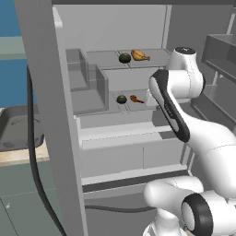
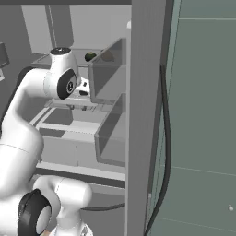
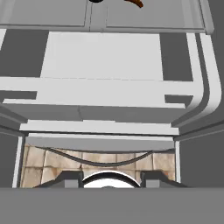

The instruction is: Place one squash and one chicken drumstick in each tupperware on the nearby counter, to pack two identical lunches.

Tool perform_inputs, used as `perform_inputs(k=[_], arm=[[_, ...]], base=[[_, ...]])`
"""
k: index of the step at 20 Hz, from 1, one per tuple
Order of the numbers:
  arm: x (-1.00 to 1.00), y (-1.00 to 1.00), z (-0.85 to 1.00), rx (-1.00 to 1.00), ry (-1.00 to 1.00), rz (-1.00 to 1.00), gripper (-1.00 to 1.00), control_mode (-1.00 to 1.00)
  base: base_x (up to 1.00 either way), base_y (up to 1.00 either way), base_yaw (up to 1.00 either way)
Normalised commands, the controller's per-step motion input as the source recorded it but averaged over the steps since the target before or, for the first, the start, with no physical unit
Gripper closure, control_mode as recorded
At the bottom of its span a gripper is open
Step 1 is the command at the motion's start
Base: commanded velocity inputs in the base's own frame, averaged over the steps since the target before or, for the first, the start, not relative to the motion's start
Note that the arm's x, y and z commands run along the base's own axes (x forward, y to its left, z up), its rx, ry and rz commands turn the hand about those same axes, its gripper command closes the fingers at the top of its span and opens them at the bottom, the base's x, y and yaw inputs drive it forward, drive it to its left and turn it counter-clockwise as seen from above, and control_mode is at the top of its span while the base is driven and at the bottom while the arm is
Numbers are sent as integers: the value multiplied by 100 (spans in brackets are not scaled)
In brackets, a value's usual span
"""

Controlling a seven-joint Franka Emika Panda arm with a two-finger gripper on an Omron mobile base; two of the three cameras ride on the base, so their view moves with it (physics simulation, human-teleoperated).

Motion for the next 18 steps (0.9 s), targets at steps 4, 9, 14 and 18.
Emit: perform_inputs(k=[4, 9, 14, 18], arm=[[-19, 0, 0, 0, -6, 0, -100, -100], [-24, 4, -2, 0, -15, 0, -100, -100], [-20, 7, 17, 0, -46, -1, -100, -100], [-1, 4, 63, 0, -32, 0, -100, -100]], base=[[0, 0, 0], [0, 0, 0], [0, 0, 0], [0, 0, 0]])
